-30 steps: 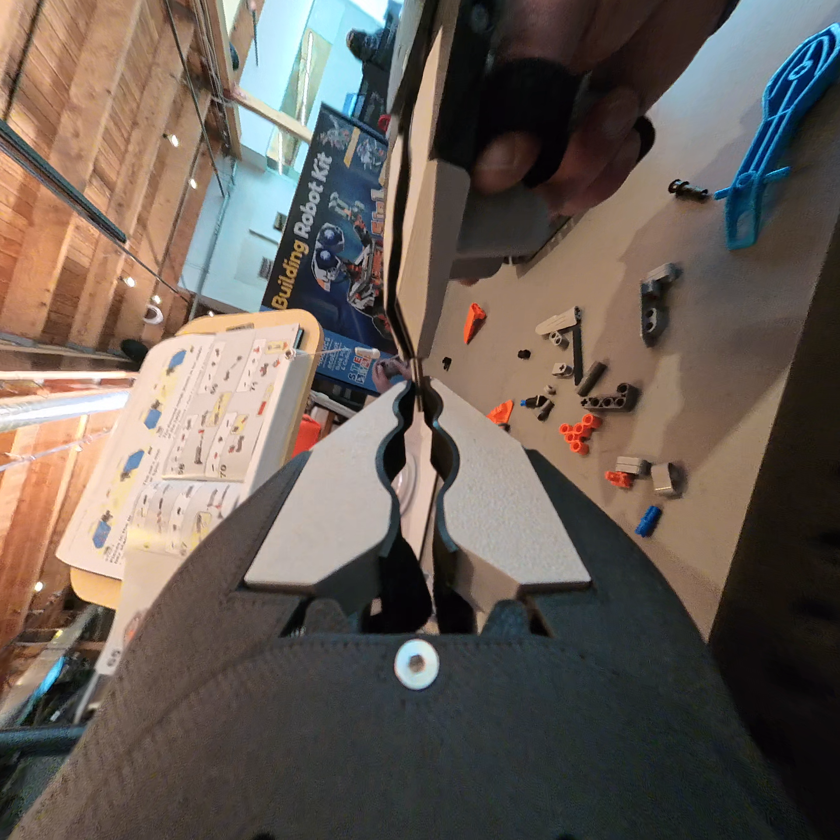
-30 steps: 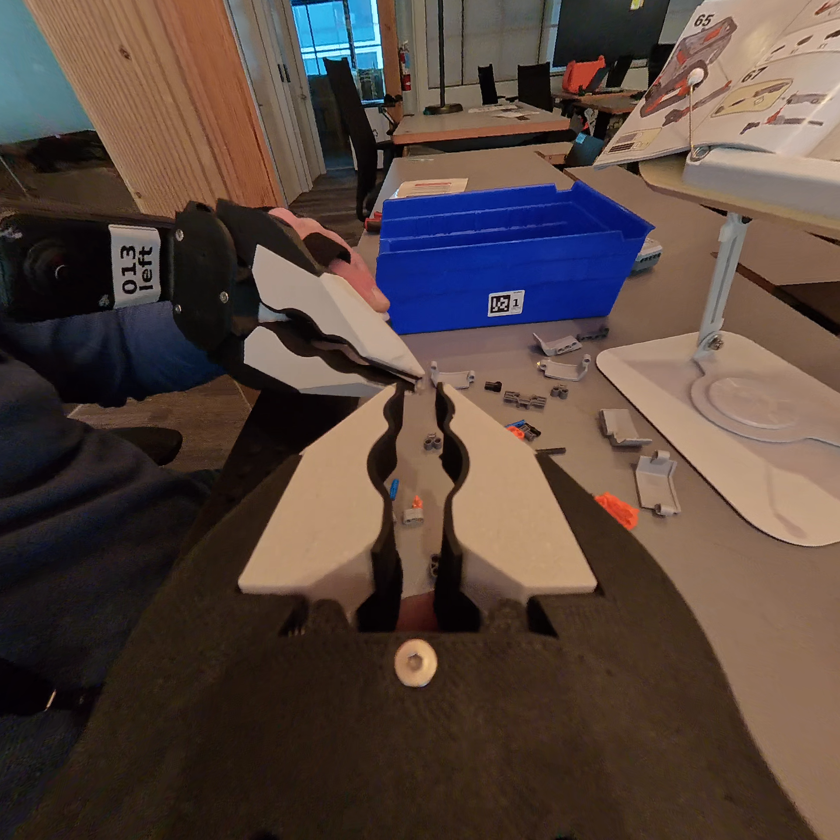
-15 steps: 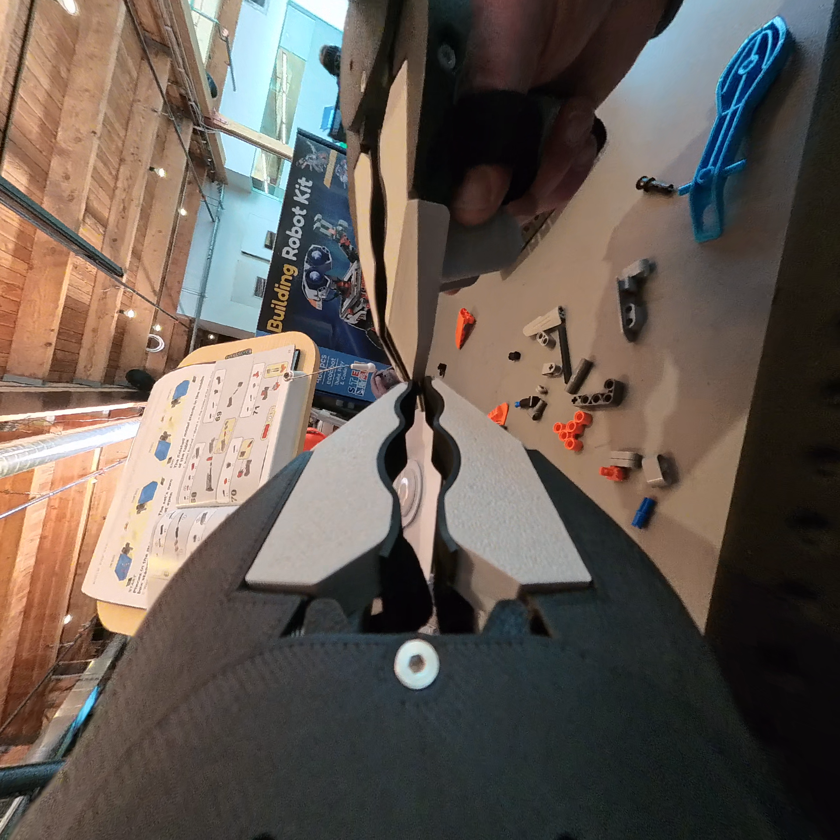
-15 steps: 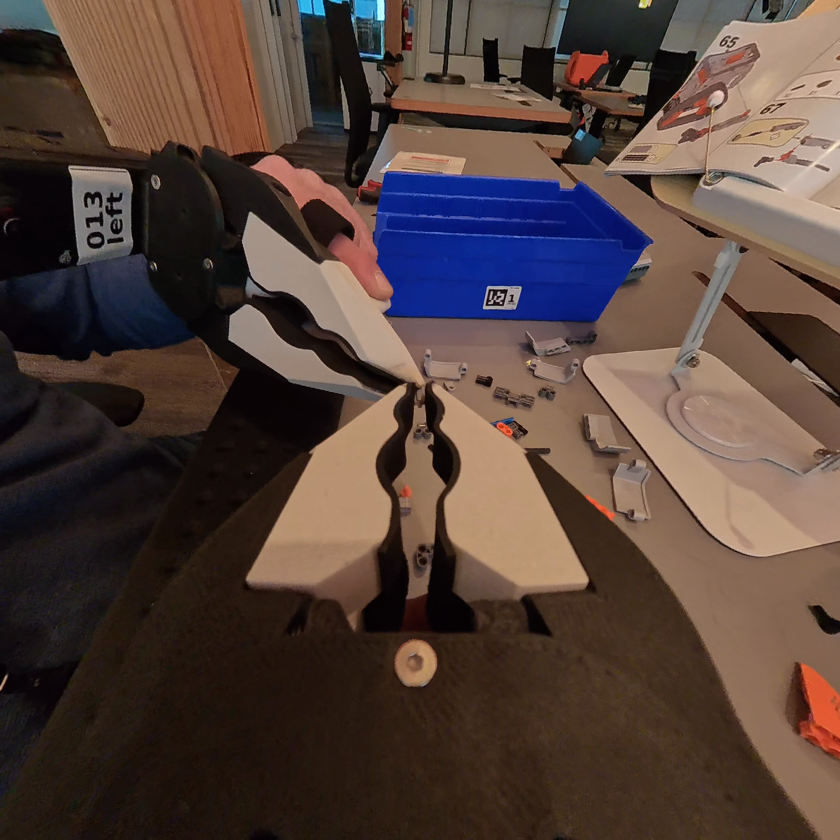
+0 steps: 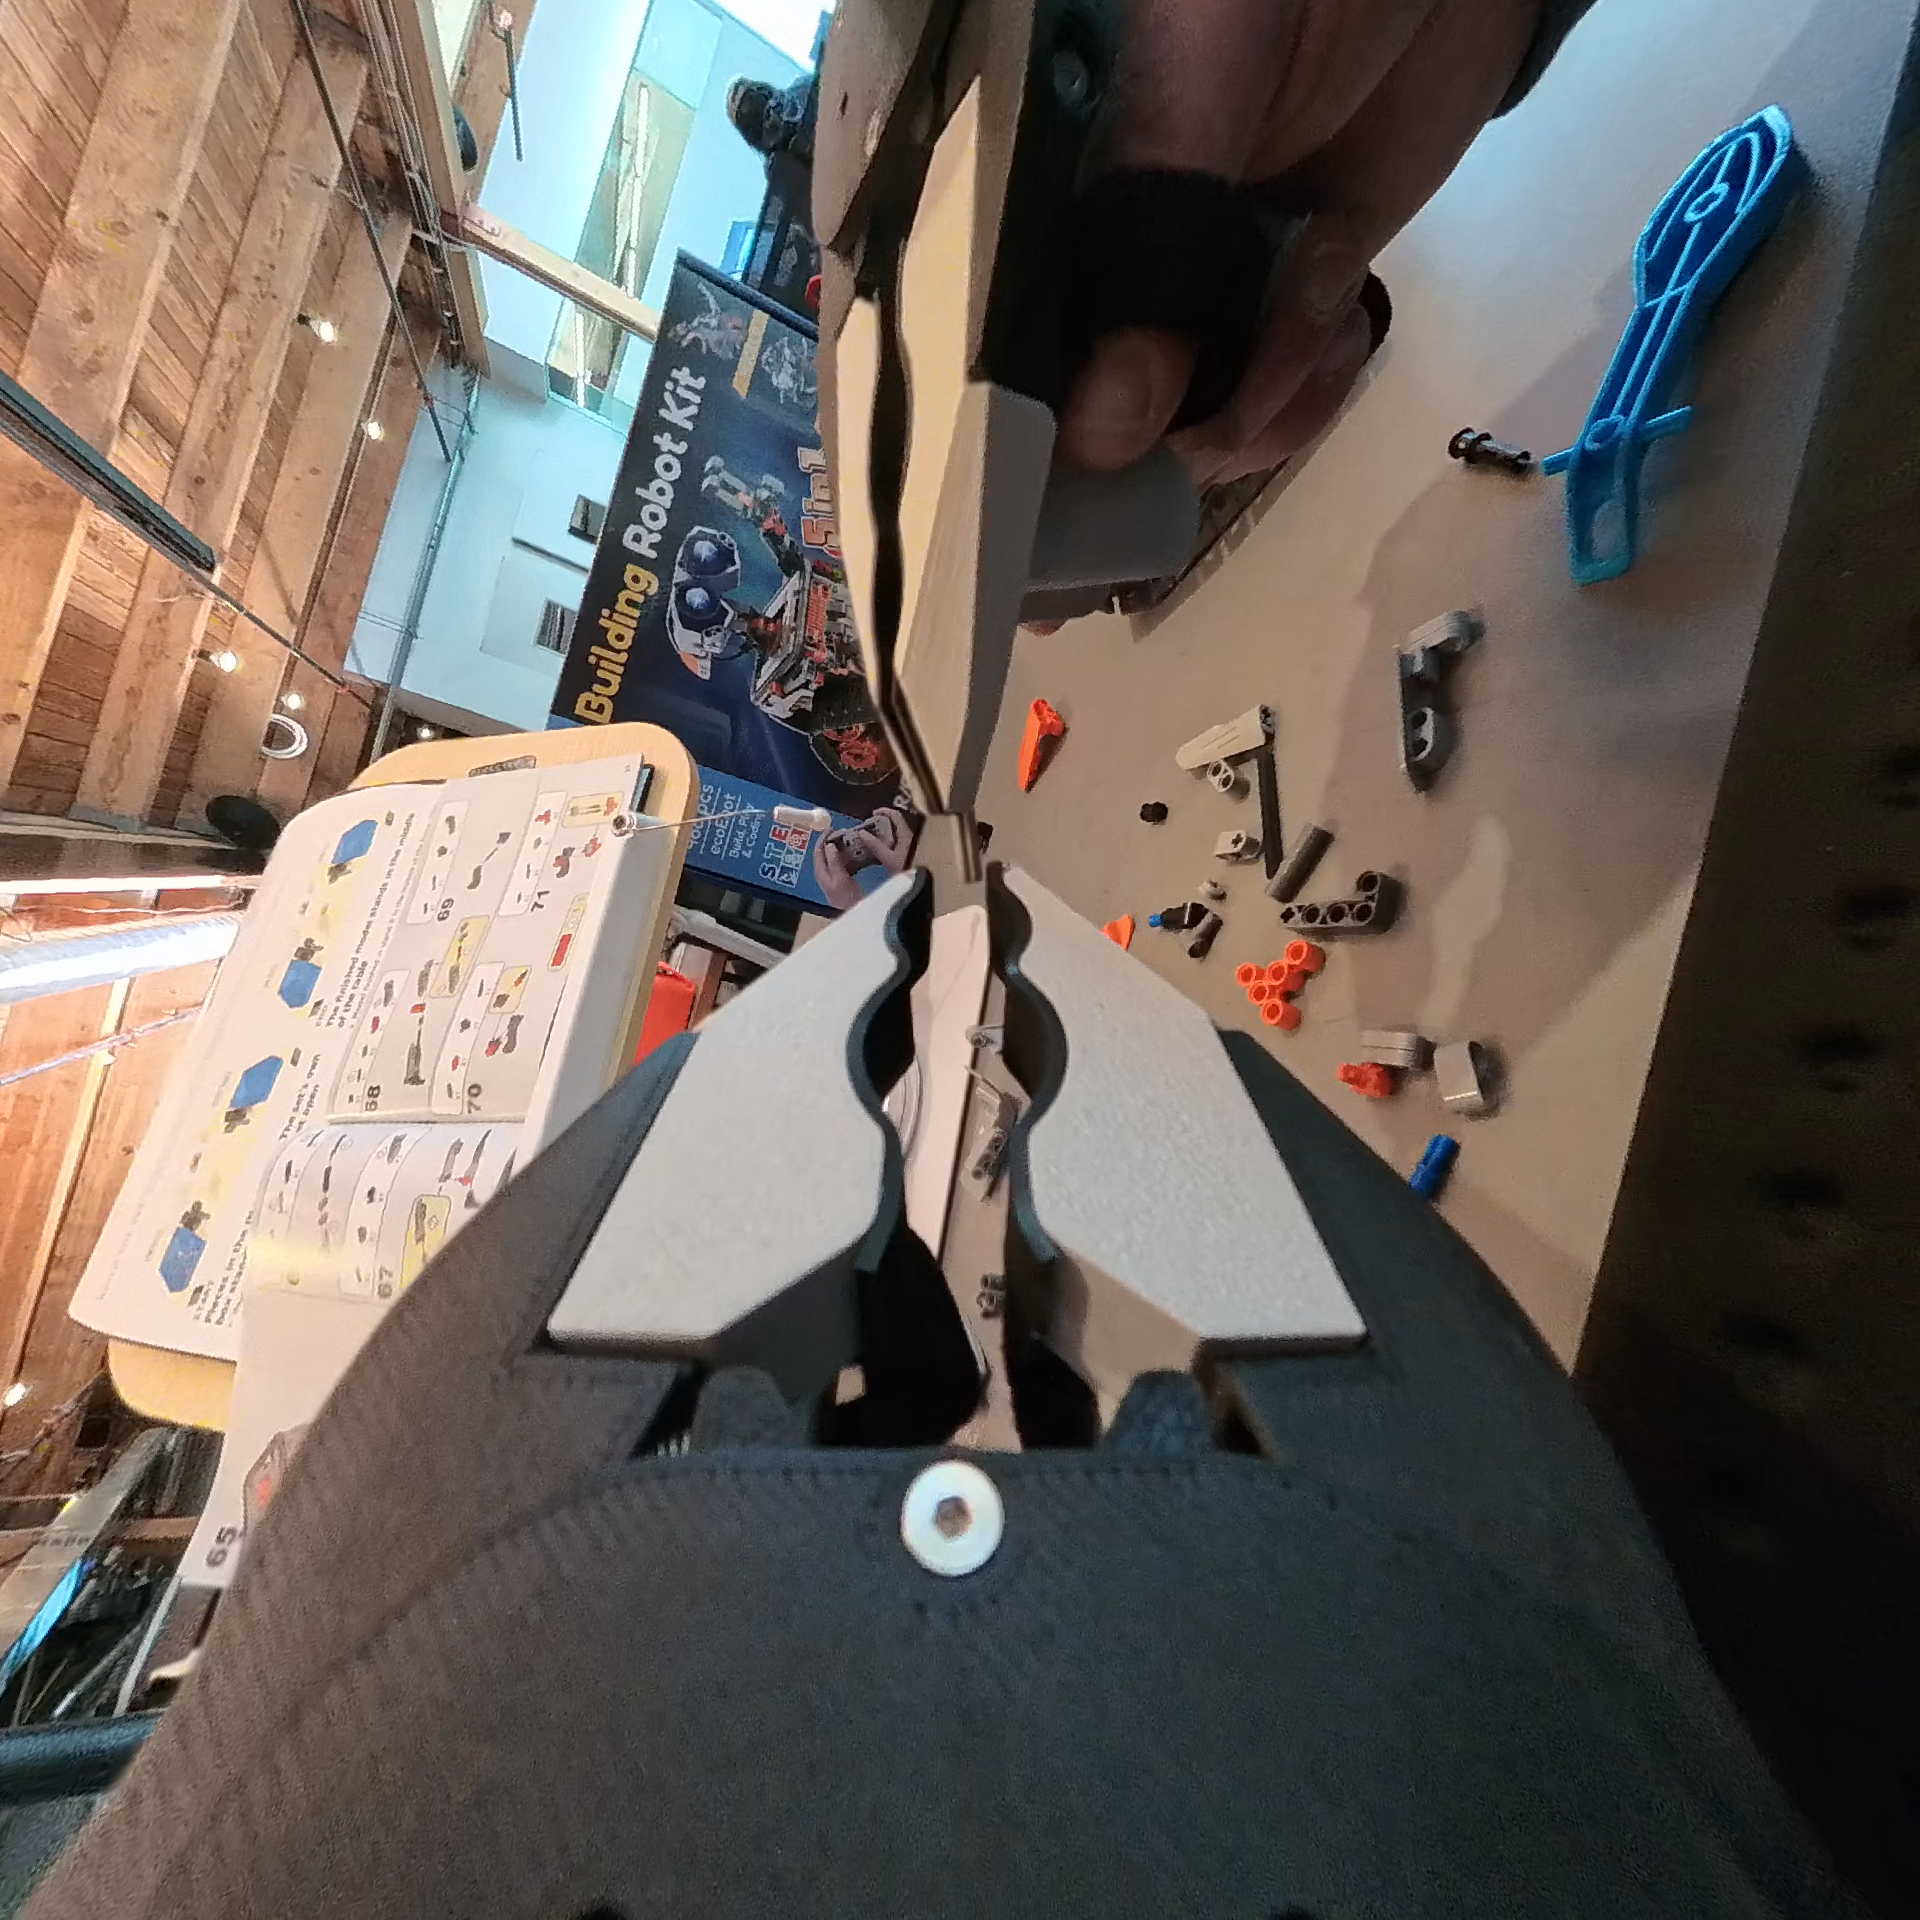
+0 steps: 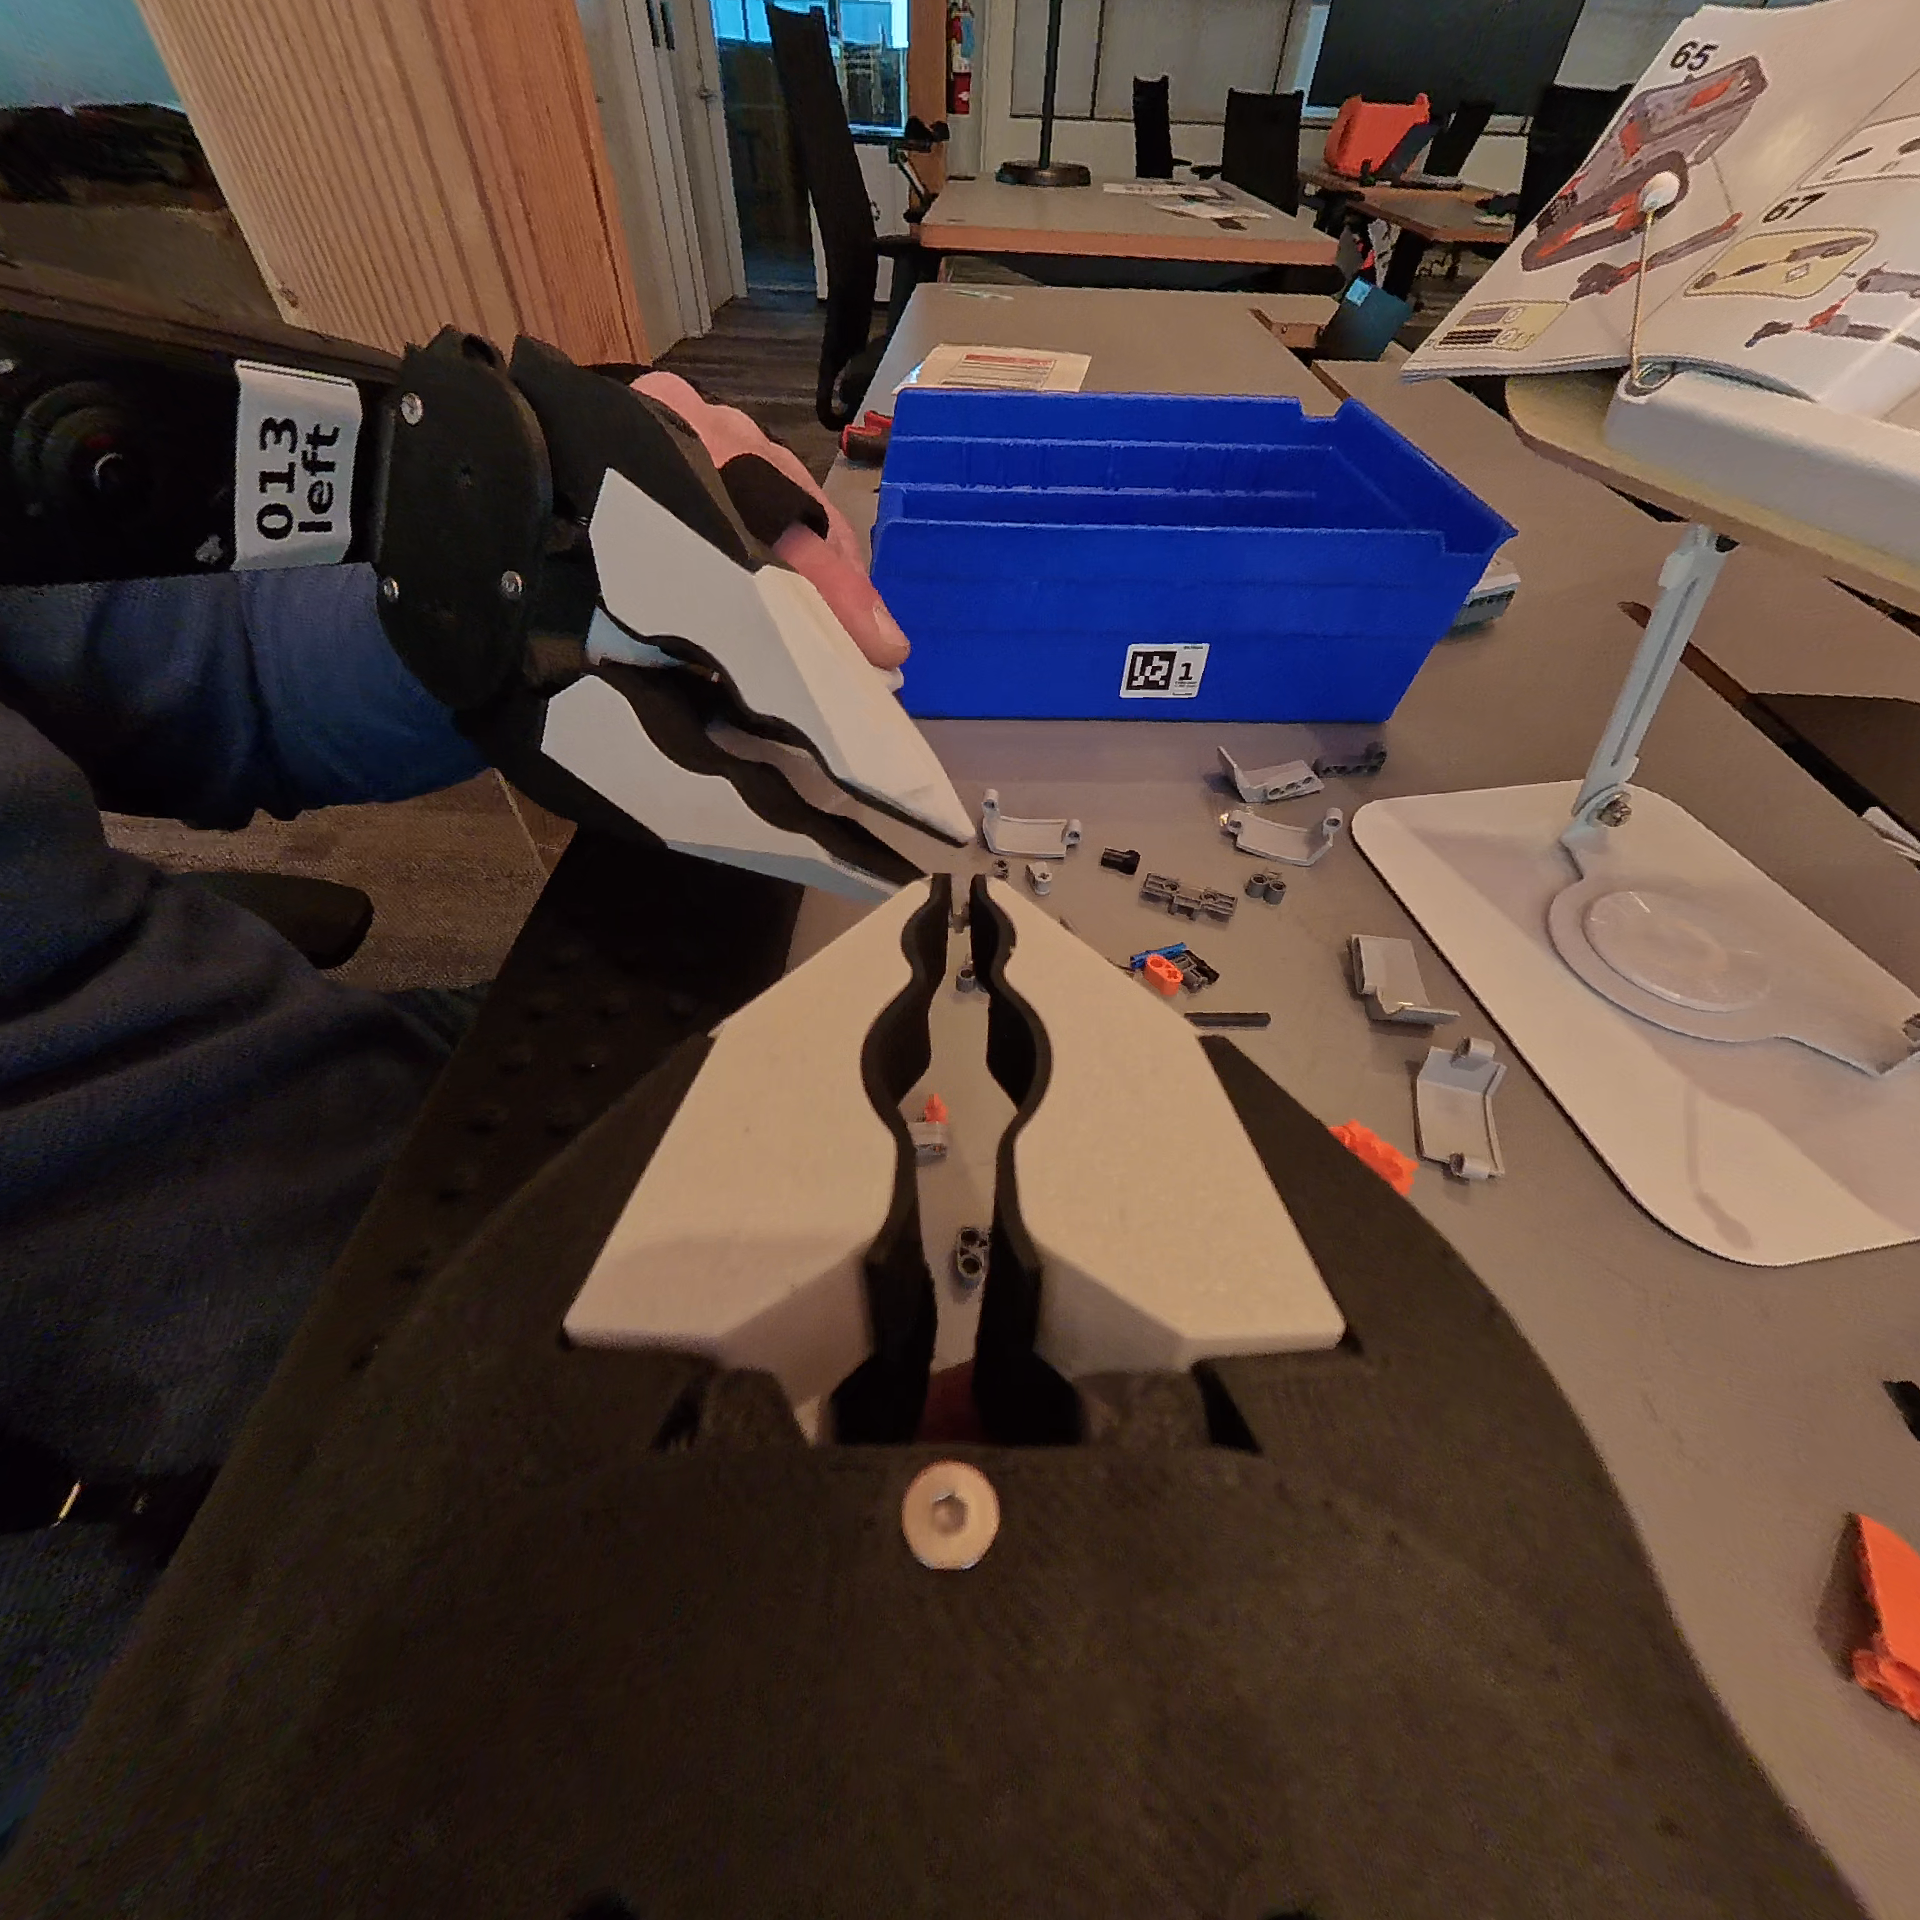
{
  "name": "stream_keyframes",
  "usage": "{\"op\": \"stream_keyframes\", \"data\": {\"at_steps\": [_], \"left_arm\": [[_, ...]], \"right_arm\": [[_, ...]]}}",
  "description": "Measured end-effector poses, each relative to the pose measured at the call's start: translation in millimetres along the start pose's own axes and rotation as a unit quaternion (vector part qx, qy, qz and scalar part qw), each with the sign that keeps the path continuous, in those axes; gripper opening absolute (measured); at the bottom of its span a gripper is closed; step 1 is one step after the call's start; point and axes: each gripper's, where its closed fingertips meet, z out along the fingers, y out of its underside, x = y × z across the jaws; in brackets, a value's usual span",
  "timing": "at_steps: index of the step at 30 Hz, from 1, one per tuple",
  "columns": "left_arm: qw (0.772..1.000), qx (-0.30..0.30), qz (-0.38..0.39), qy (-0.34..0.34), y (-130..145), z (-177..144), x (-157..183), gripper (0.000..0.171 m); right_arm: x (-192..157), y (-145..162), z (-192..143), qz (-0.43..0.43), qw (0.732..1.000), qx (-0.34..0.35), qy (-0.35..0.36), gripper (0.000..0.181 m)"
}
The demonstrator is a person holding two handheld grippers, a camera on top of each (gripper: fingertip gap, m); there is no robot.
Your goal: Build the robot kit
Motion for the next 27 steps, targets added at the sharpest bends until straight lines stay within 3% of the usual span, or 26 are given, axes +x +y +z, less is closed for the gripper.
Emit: {"op": "stream_keyframes", "data": {"at_steps": [17, 27], "left_arm": [[1.000, 0.019, -0.018, 0.002, -5.1, -5.2, 4.9, 0.001], [1.000, 0.009, 0.000, 0.020, -4.9, -5.0, 8.9, 0.001]], "right_arm": [[-8.0, -1.9, 0.3, 0.015, 0.999, 0.011, -0.031, 0.001], [-9.6, 4.7, 0.3, -0.015, 0.999, -0.016, -0.026, 0.001]]}}
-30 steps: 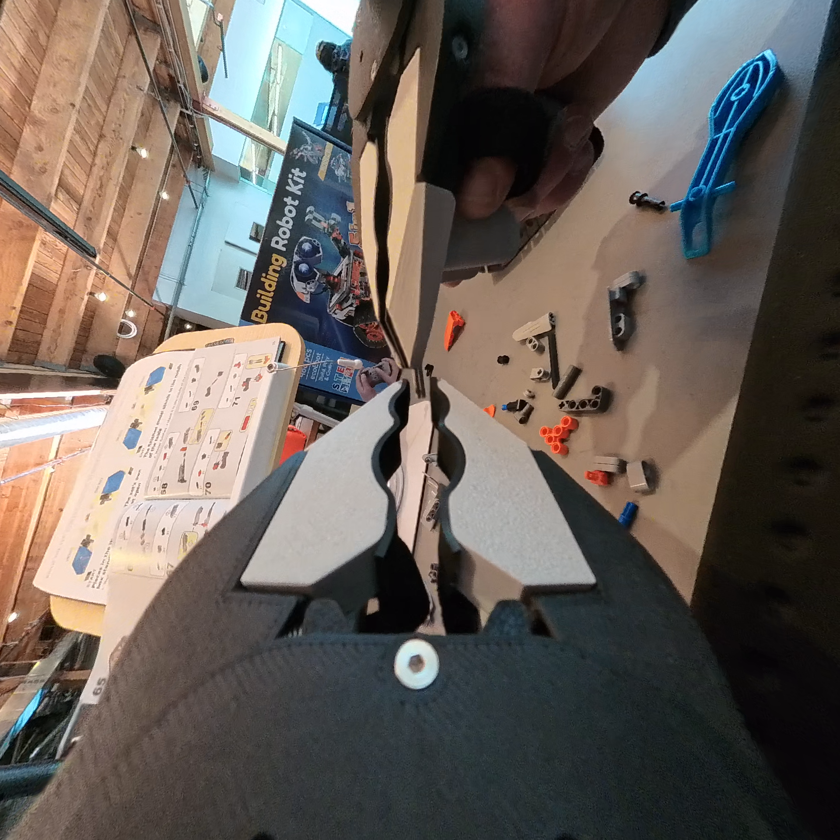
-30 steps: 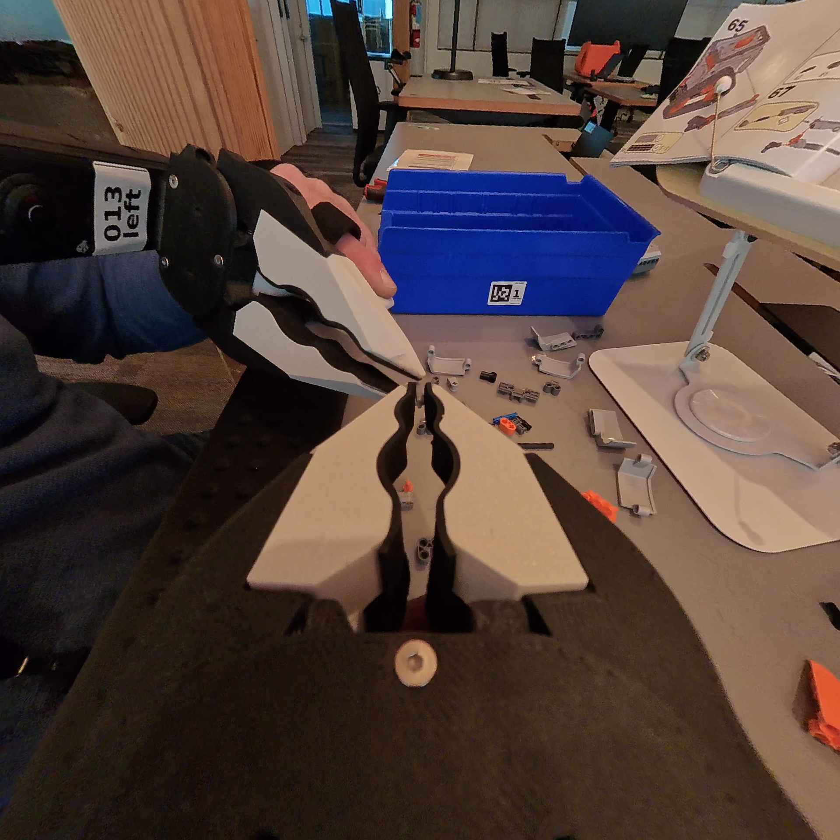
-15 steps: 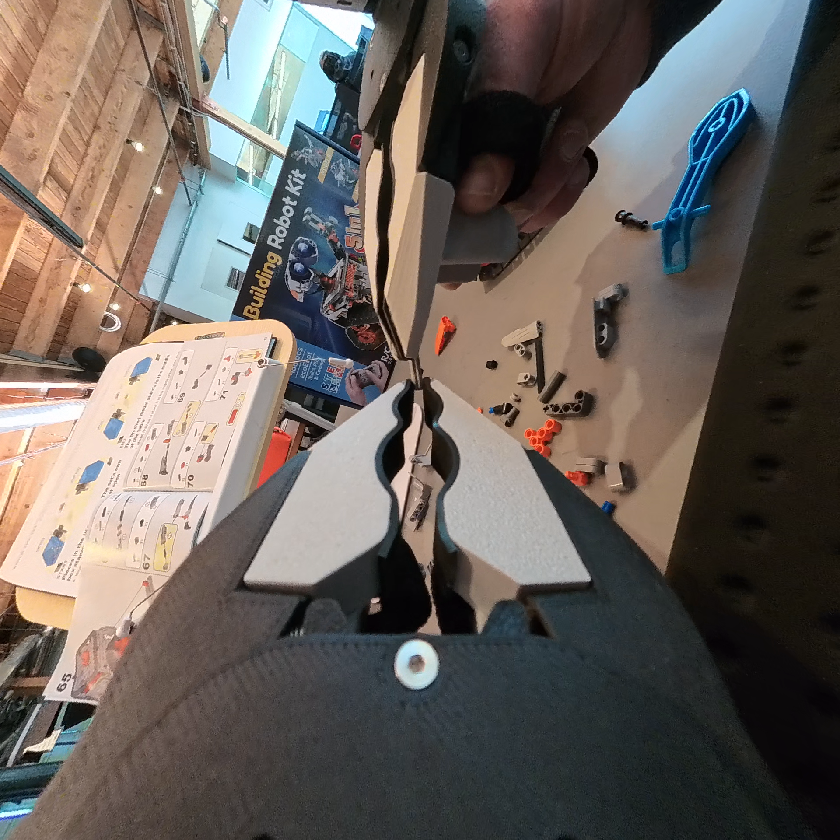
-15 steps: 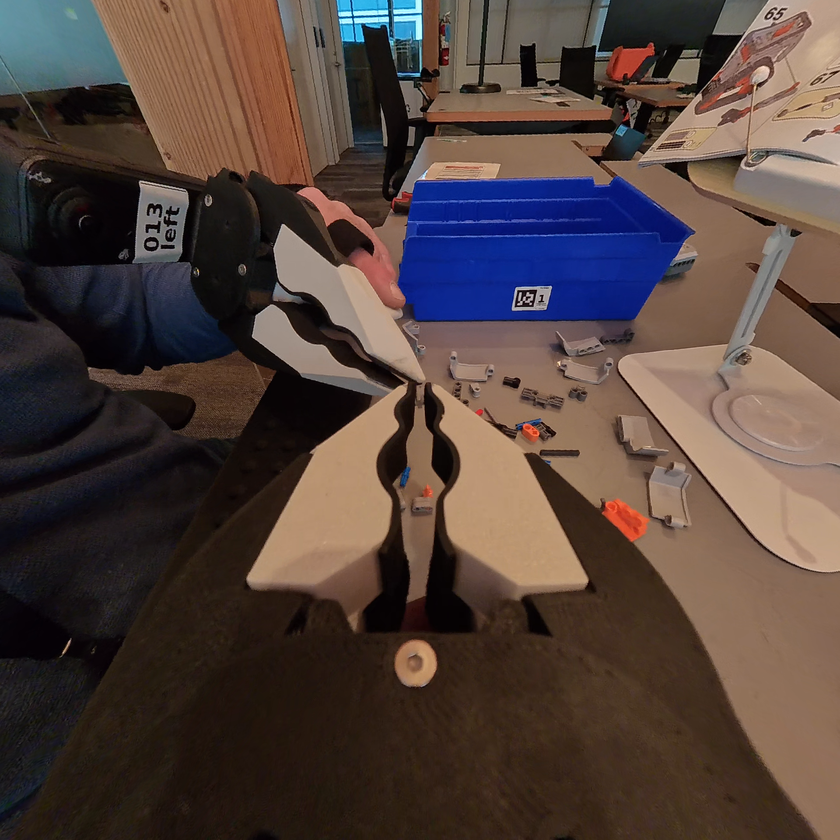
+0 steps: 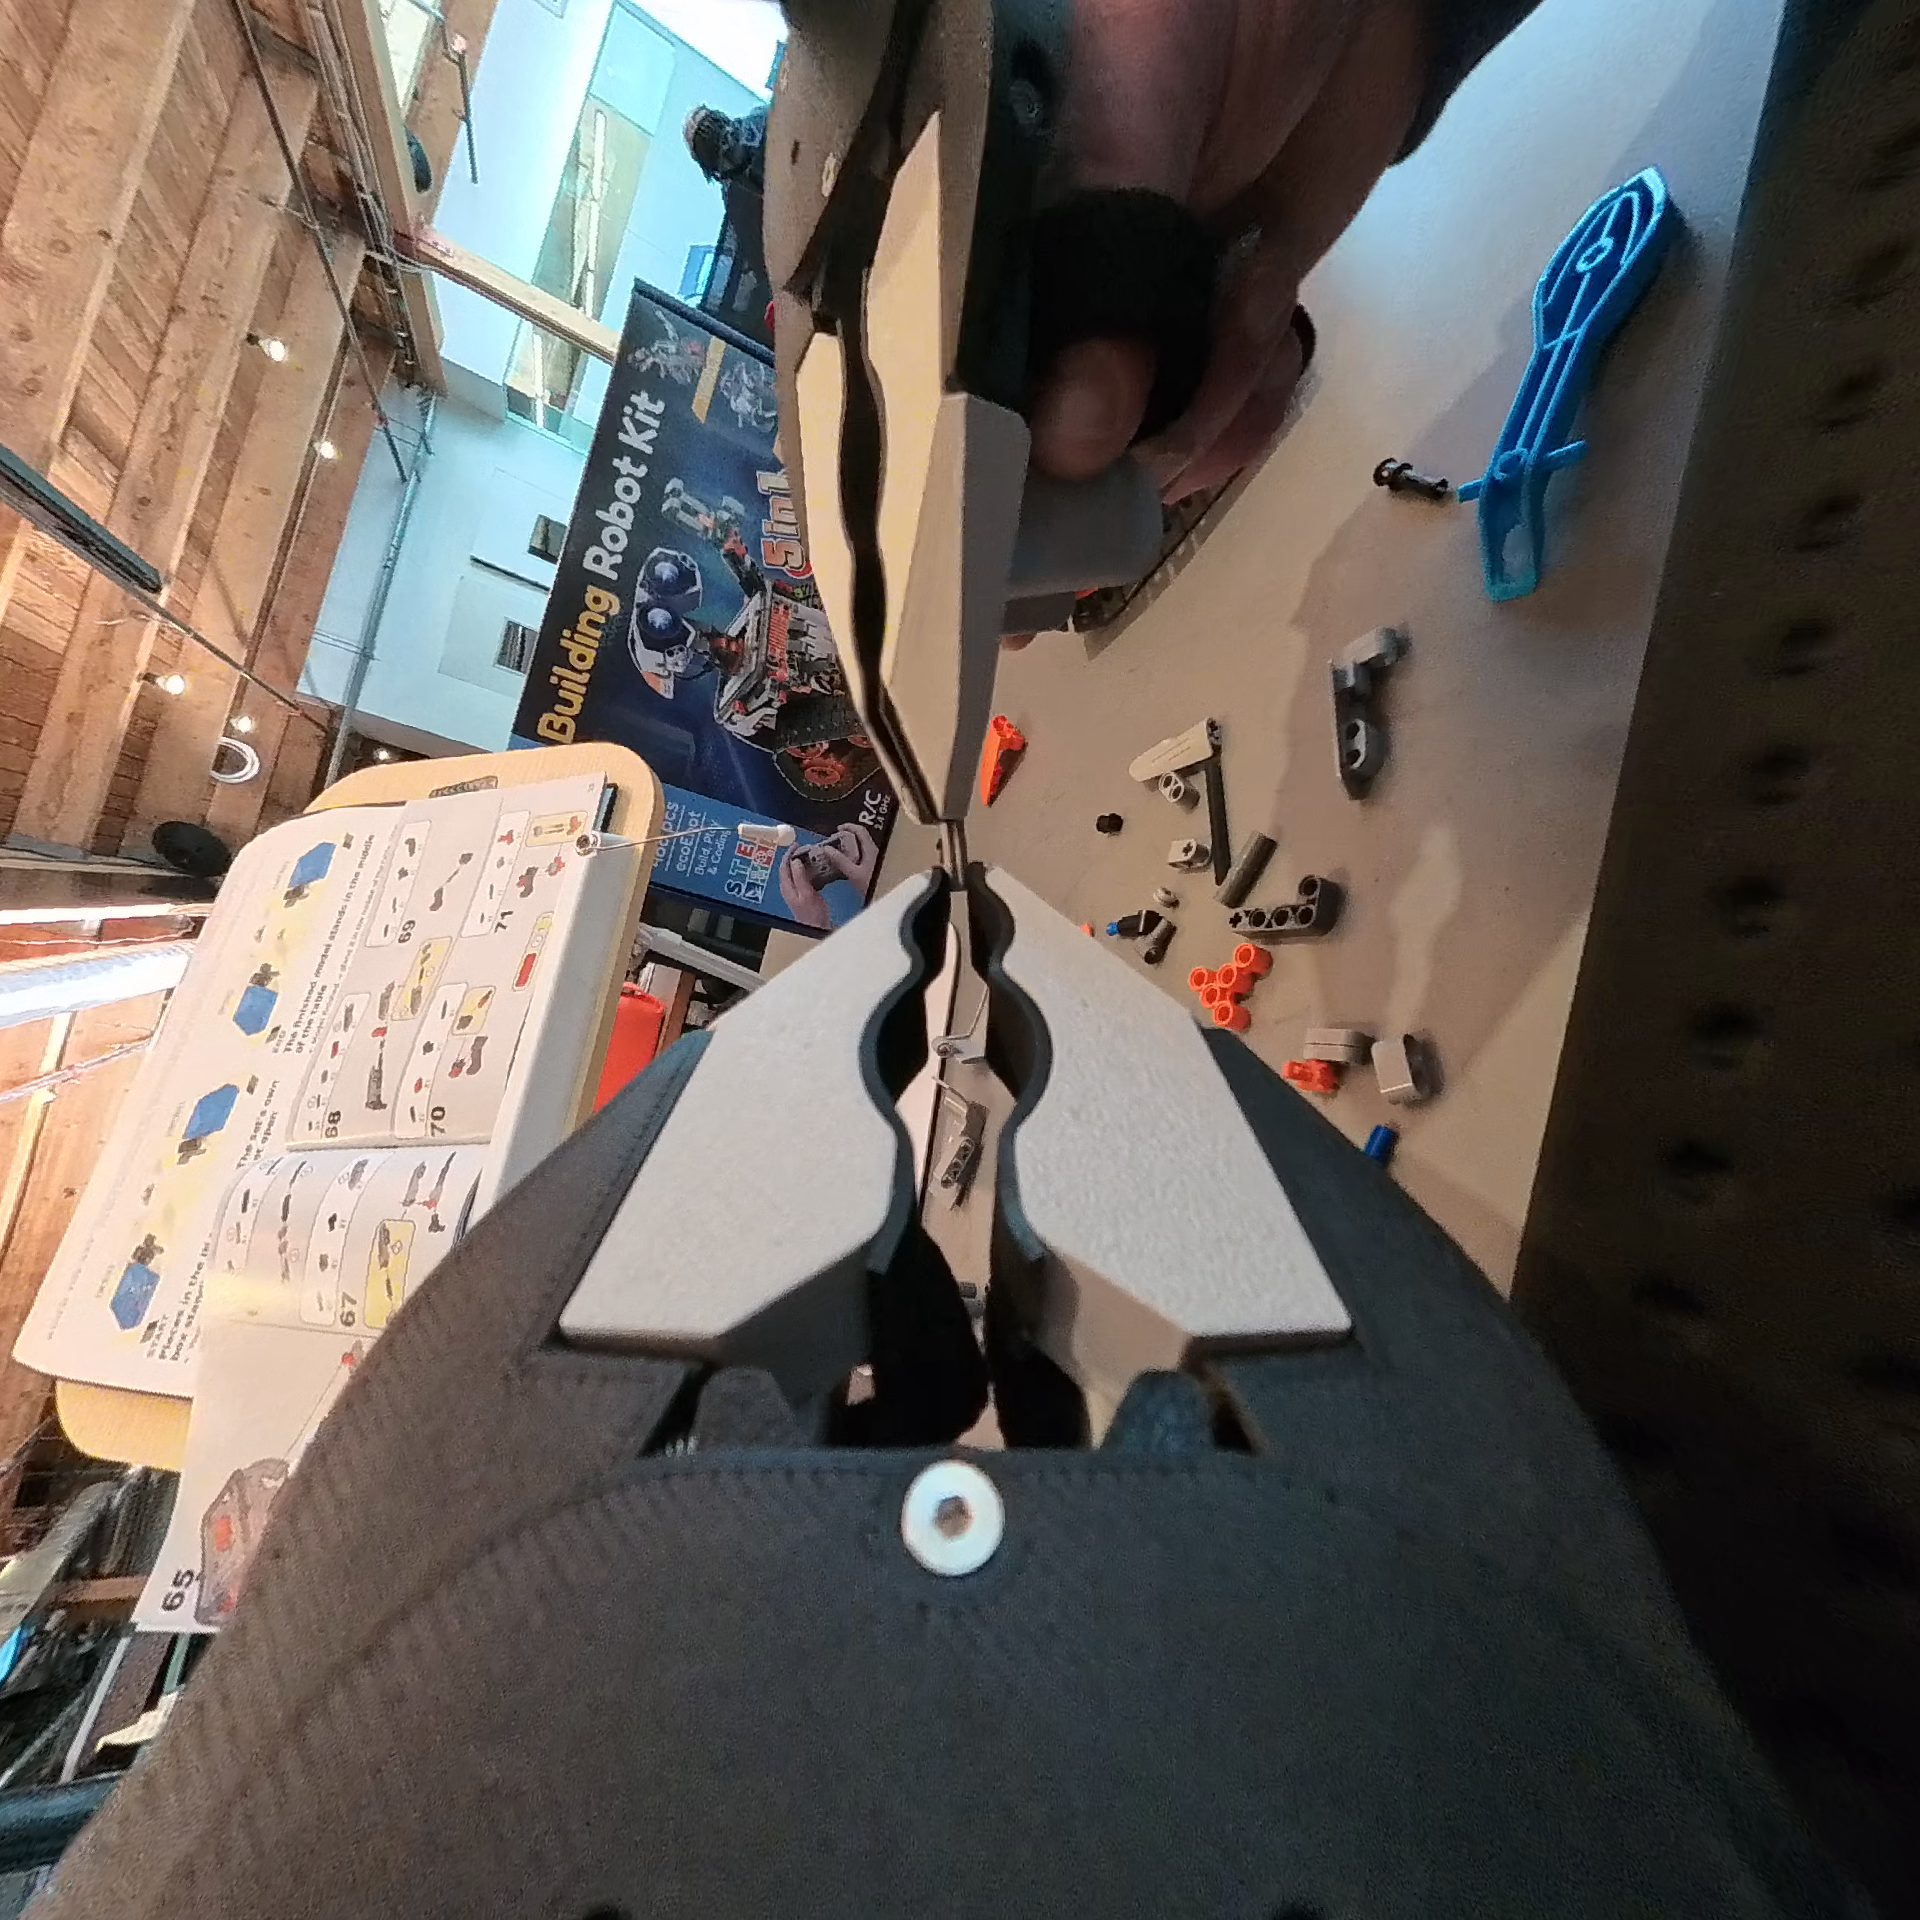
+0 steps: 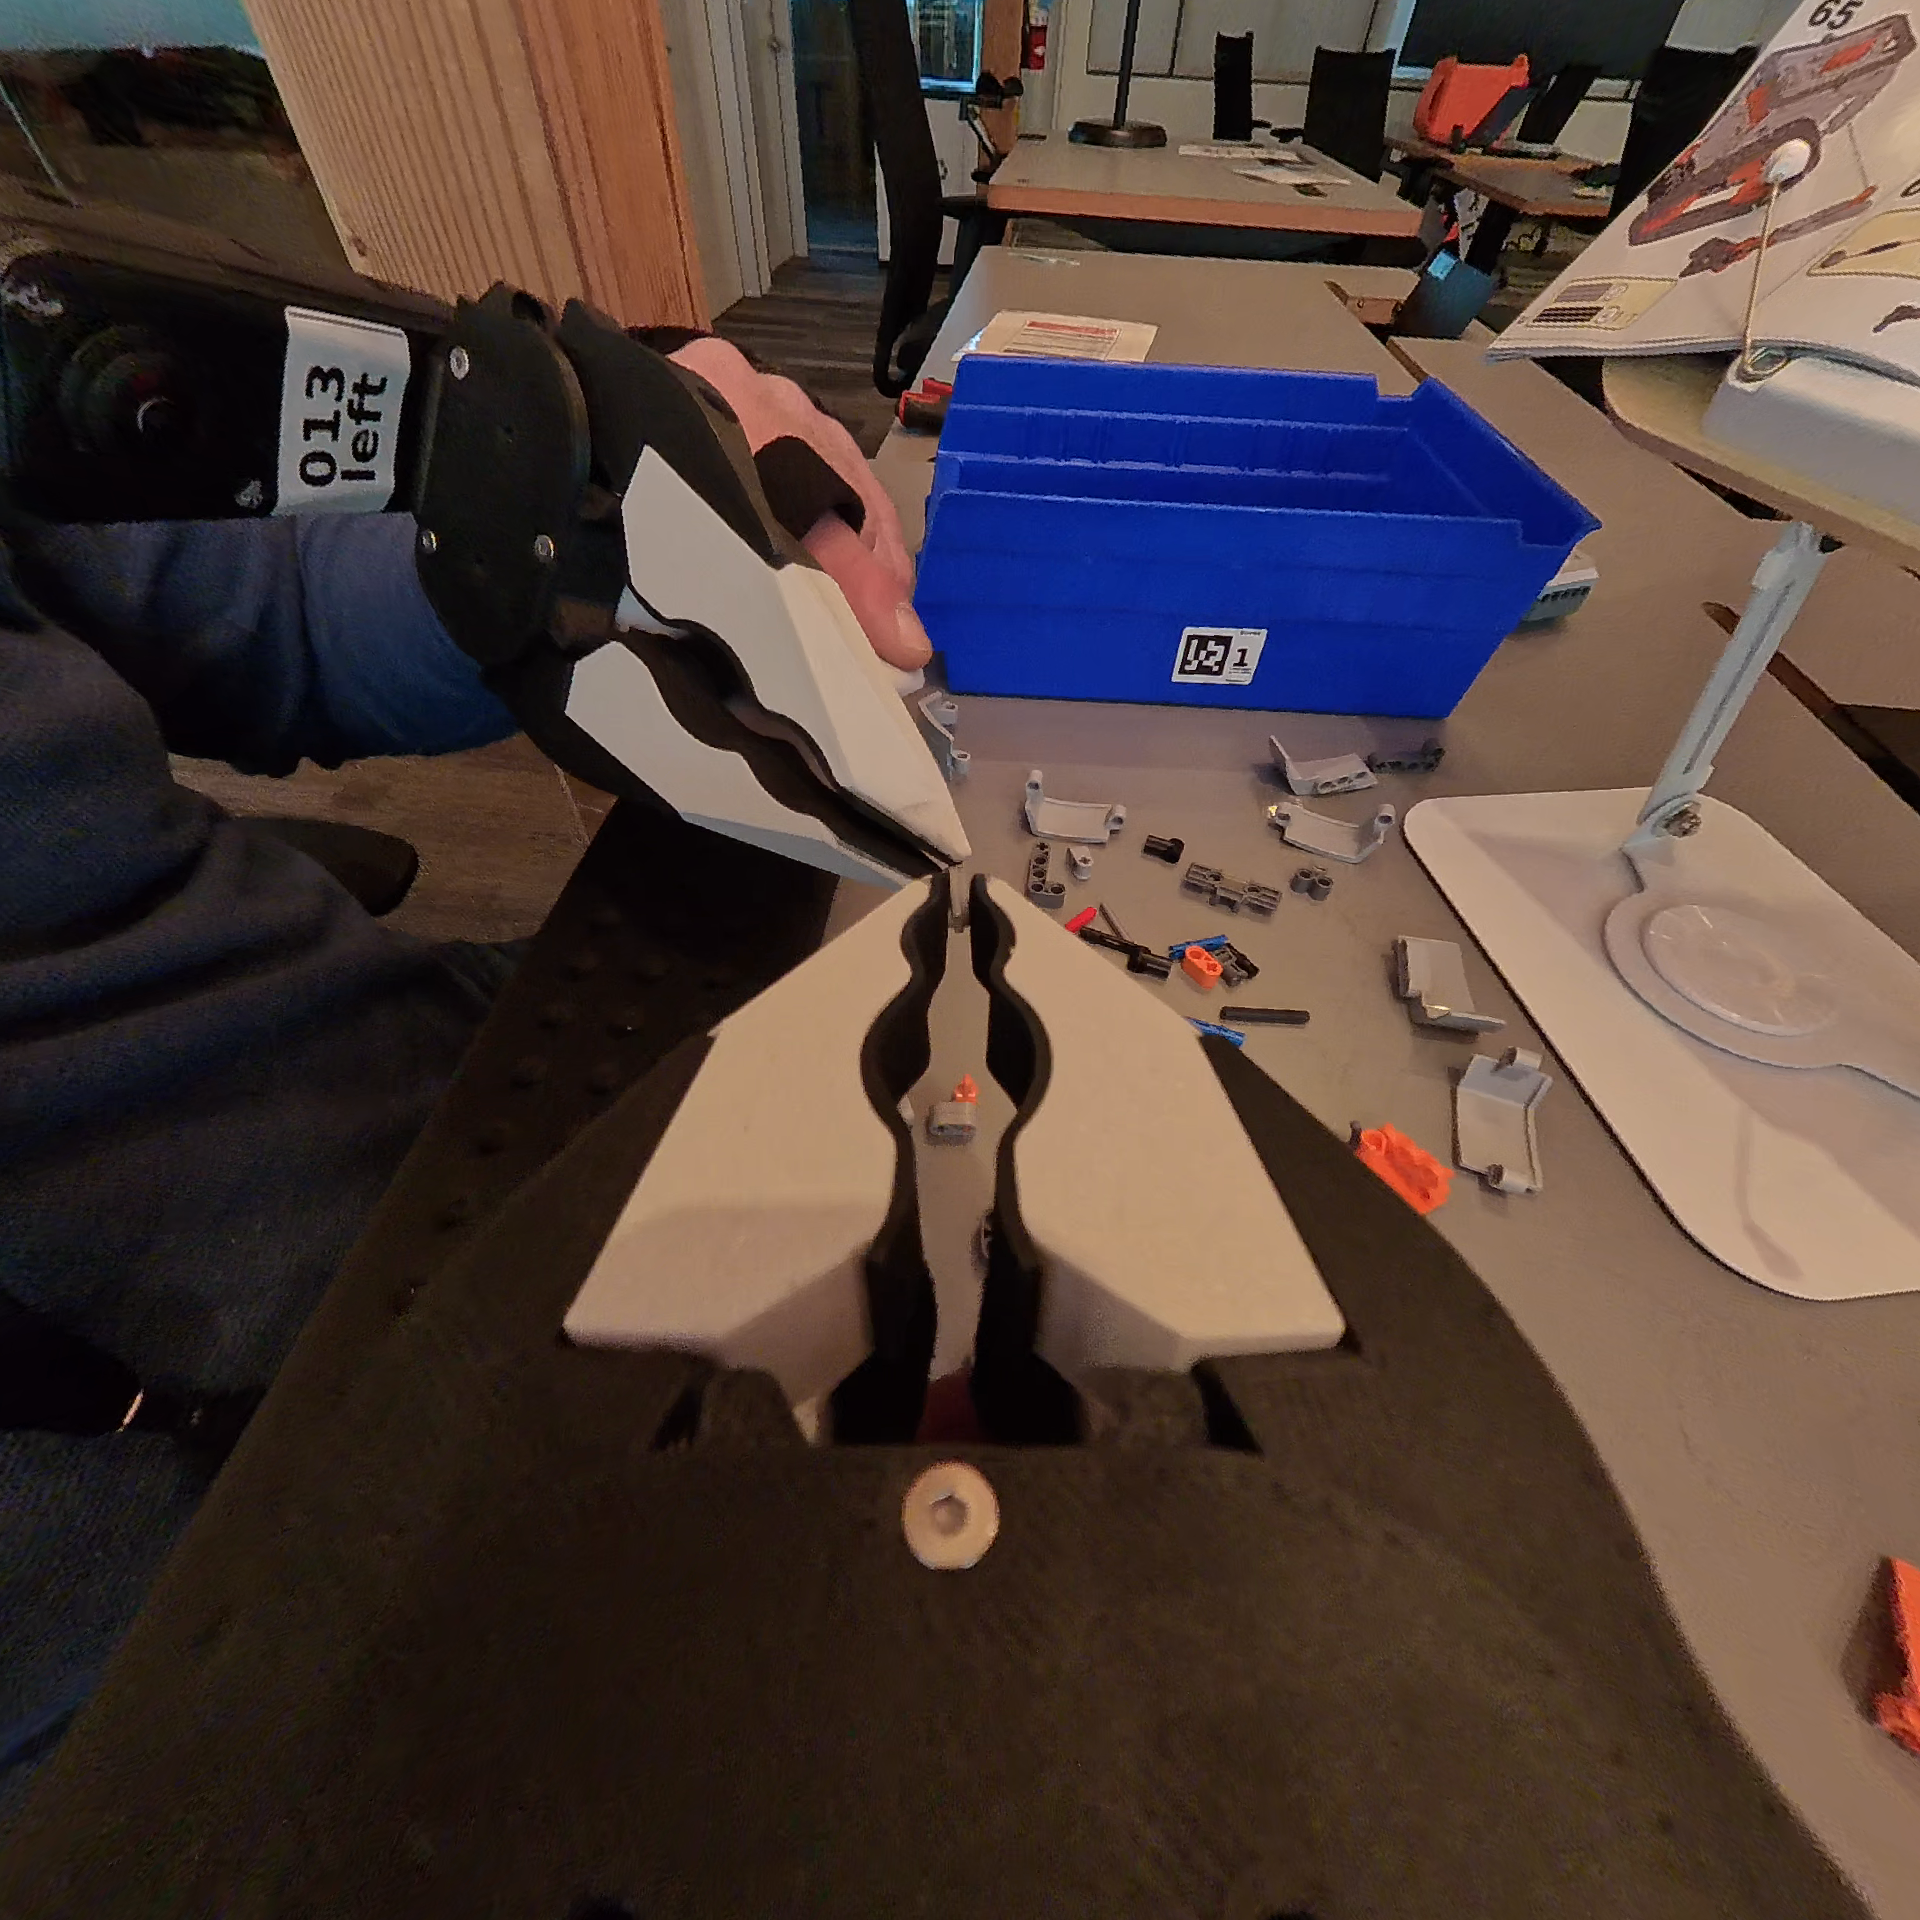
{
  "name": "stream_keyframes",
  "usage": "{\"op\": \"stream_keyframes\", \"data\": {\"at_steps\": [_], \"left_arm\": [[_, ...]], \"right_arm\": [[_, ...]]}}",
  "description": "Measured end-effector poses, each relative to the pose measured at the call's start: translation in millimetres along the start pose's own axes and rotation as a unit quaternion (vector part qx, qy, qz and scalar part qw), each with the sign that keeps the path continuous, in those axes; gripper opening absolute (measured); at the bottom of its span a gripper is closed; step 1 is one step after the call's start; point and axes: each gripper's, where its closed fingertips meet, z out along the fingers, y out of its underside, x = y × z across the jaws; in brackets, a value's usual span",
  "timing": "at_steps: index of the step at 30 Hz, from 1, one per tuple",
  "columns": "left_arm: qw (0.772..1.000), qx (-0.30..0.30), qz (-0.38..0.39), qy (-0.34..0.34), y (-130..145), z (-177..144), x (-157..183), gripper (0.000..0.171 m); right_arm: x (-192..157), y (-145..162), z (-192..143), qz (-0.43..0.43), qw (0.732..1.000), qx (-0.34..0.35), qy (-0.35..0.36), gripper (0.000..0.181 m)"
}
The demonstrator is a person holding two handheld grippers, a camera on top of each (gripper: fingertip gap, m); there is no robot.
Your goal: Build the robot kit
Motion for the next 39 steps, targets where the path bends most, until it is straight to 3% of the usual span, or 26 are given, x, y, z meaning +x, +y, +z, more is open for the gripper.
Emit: {"op": "stream_keyframes", "data": {"at_steps": [5, 7, 12, 15, 21, 25, 31, 37, 39], "left_arm": [[0.999, -0.011, -0.021, 0.028, 3.5, 1.9, 5.6, 0.000], [0.998, -0.023, -0.048, 0.042, 9.3, 1.0, 6.0, 0.008], [0.970, -0.083, -0.162, 0.164, 40.6, -1.6, 38.0, 0.021], [0.955, -0.112, -0.179, 0.210, 54.8, 2.8, 58.9, 0.023], [0.933, -0.111, -0.197, 0.280, 56.2, 14.6, 80.4, 0.025], [0.931, -0.128, -0.163, 0.300, 68.2, 19.1, 89.2, 0.020], [0.926, -0.101, -0.166, 0.324, 63.1, 22.4, 96.5, 0.015], [0.933, -0.084, -0.167, 0.308, 61.8, 28.3, 95.1, 0.013], [0.941, -0.064, -0.177, 0.283, 58.6, 31.2, 88.9, 0.004]], "right_arm": [[3.4, 6.7, -1.7, -0.006, 1.000, -0.015, 0.007, 0.001], [8.9, 11.5, -6.1, -0.002, 1.000, -0.021, 0.013, 0.001], [16.0, 20.3, -15.5, 0.010, 0.999, -0.030, 0.017, 0.001], [12.9, 29.4, -13.8, 0.010, 0.999, -0.048, 0.007, 0.001], [7.6, 41.3, -9.8, 0.013, 0.997, -0.069, -0.009, 0.001], [5.5, 43.3, -8.4, 0.015, 0.997, -0.071, -0.015, 0.001], [5.5, 47.2, -7.3, 0.019, 0.997, -0.076, -0.019, 0.001], [6.5, 50.1, -6.9, 0.023, 0.997, -0.077, -0.020, 0.001], [7.0, 50.0, -6.8, 0.022, 0.997, -0.073, -0.019, 0.001]]}}
